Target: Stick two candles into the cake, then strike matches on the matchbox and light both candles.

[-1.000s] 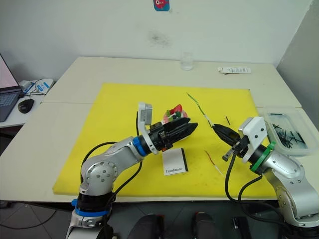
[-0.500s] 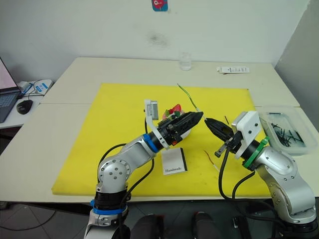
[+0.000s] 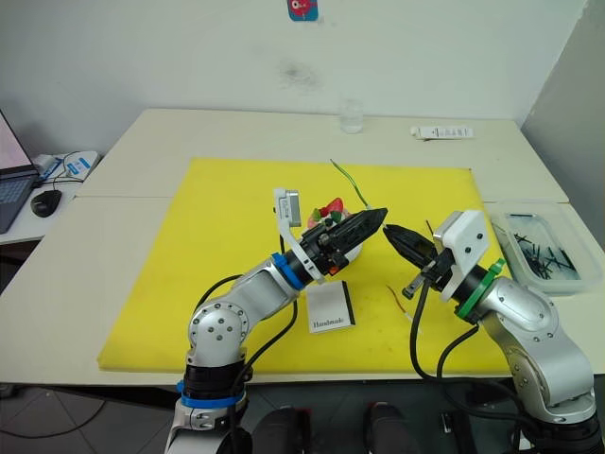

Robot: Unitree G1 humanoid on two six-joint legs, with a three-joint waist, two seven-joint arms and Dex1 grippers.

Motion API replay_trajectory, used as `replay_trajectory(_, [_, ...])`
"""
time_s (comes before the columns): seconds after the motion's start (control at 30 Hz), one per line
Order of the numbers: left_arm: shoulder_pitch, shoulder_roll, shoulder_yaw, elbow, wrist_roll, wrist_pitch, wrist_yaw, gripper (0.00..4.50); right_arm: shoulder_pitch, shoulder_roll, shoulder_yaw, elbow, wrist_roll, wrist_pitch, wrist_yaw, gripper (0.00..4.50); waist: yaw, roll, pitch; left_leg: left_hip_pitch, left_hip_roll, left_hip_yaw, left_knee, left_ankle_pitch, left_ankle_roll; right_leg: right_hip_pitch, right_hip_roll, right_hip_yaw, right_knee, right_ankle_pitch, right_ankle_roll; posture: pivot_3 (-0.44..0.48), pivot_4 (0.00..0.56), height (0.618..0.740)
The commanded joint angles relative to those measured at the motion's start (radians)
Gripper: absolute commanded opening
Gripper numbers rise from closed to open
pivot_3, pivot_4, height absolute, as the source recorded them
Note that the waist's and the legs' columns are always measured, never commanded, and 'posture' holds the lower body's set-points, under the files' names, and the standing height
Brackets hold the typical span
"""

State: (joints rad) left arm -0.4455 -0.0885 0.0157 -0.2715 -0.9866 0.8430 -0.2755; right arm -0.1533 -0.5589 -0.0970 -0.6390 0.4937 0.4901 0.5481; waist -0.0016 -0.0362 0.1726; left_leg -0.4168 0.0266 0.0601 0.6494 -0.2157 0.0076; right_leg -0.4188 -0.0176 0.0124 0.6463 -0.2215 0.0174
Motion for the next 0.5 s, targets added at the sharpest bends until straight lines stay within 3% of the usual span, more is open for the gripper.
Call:
replay_trajectory(0.03, [-0.009, -0.013, -0.008, -0.032, -0.028, -0.015, -0.013, 3.01, -0.01, -0.005, -0.011, -0.051, 0.018, 0.0, -0.003, 0.0, 0.0, 0.0, 0.0, 0.0, 0.0, 0.0, 0.0, 0.0, 0.0, 0.0, 0.0, 0.0, 0.0, 0.0, 0.0, 0.0, 0.15, 0.74])
replay_trajectory(0.13, [-0.008, -0.013, -0.008, -0.033, -0.029, -0.017, -0.014, 3.01, -0.009, -0.003, -0.011, -0.053, 0.017, 0.0, -0.003, 0.0, 0.0, 0.0, 0.0, 0.0, 0.0, 0.0, 0.0, 0.0, 0.0, 0.0, 0.0, 0.0, 0.0, 0.0, 0.0, 0.0, 0.15, 0.74])
replay_trajectory(0.23, [-0.008, -0.016, -0.008, -0.035, -0.032, -0.02, -0.016, 2.47, -0.009, -0.004, -0.011, -0.053, 0.018, 0.001, 0.0, 0.0, 0.0, 0.0, 0.0, 0.0, 0.0, 0.0, 0.0, 0.0, 0.0, 0.0, 0.0, 0.0, 0.0, -0.001, -0.002, 0.0, 0.15, 0.74])
replay_trajectory(0.5, [-0.012, -0.014, -0.012, -0.035, -0.036, -0.024, -0.015, 0.04, -0.021, -0.007, -0.013, -0.038, 0.017, -0.002, 0.009, 0.0, 0.0, 0.0, 0.0, 0.0, 0.0, 0.0, 0.0, 0.0, 0.0, 0.0, 0.0, 0.0, 0.0, -0.001, -0.002, 0.0, 0.15, 0.74])
